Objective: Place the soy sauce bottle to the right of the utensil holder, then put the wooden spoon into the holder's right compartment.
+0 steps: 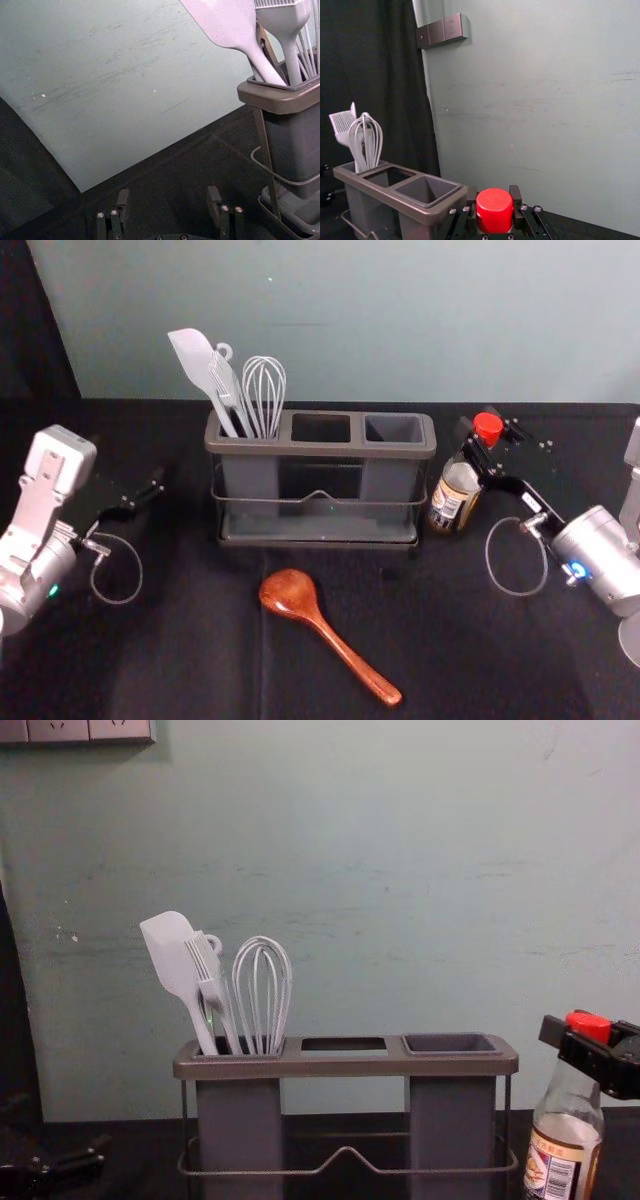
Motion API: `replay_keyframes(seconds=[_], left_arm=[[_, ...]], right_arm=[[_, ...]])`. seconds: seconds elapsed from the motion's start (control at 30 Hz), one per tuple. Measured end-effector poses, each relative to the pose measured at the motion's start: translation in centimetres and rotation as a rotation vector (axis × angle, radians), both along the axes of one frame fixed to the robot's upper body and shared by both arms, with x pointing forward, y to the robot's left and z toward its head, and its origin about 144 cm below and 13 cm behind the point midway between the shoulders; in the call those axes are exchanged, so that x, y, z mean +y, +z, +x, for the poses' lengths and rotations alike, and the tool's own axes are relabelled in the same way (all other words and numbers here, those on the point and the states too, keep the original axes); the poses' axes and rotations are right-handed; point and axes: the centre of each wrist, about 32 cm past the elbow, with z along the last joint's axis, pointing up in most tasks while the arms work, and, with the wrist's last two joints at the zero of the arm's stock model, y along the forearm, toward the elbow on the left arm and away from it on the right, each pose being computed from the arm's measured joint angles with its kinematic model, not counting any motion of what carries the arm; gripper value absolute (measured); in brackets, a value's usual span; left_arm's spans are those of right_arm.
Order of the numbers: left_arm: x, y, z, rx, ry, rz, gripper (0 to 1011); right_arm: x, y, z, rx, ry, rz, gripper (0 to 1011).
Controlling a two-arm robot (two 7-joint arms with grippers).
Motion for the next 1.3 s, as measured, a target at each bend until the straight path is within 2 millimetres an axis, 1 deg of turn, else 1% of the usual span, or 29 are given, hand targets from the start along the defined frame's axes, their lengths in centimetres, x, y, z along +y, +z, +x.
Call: replay_keyframes(seconds=[0.3,0.37,0.43,0.5,0.57,0.6,0.63,0.7,0.73,0.8,0.9,0.93,1.0,1.2,1.23,1.27,1.3], left_arm=[[0.0,0.0,0.0,0.000,0.000,0.000,1000],[0.0,0.0,0.0,0.000,0.000,0.000,1000],[0.0,0.0,0.0,0.000,0.000,0.000,1000],[0.0,0.0,0.0,0.000,0.000,0.000,1000],[0.0,0.0,0.0,0.000,0.000,0.000,1000],[0.0,0.0,0.0,0.000,0.000,0.000,1000],[0.0,0.0,0.0,0.000,0.000,0.000,1000],[0.0,0.0,0.0,0.000,0.000,0.000,1000],[0.0,0.0,0.0,0.000,0.000,0.000,1000],[0.0,0.0,0.0,0.000,0.000,0.000,1000],[0.0,0.0,0.0,0.000,0.000,0.000,1000],[0.0,0.0,0.0,0.000,0.000,0.000,1000],[0.0,0.0,0.0,0.000,0.000,0.000,1000],[0.0,0.0,0.0,0.000,0.000,0.000,1000],[0.0,0.0,0.0,0.000,0.000,0.000,1000],[0.0,0.0,0.0,0.000,0.000,0.000,1000],[0.0,0.0,0.0,0.000,0.000,0.000,1000]], right_arm=[[0.0,-0.4,0.5,0.013,-0.010,0.012,386],[0.0,-0.5,0.5,0.015,-0.011,0.015,419],[0.0,-0.5,0.6,0.016,-0.011,0.017,477],[0.0,-0.6,0.6,0.016,-0.010,0.021,559],[-0.1,-0.6,0.6,0.016,-0.011,0.023,599],[-0.1,-0.5,0.6,0.014,-0.012,0.025,659],[-0.1,-0.4,0.6,0.012,-0.012,0.026,678],[-0.2,-0.3,0.5,0.008,-0.013,0.029,758],[-0.2,-0.1,0.4,0.002,-0.013,0.031,768],[-0.3,0.1,0.3,-0.006,-0.014,0.032,833],[-0.5,0.6,0.0,-0.026,-0.014,0.035,898],[-0.5,0.9,-0.2,-0.035,-0.013,0.037,943],[-0.6,1.2,-0.5,-0.047,-0.013,0.038,993],[-0.4,2.0,-1.8,-0.052,-0.015,0.009,1002],[-0.3,2.2,-2.4,-0.046,-0.018,-0.009,1002],[-0.3,2.2,-2.4,-0.046,-0.018,-0.009,1002],[0.0,2.3,-3.1,-0.039,-0.021,-0.023,1002]])
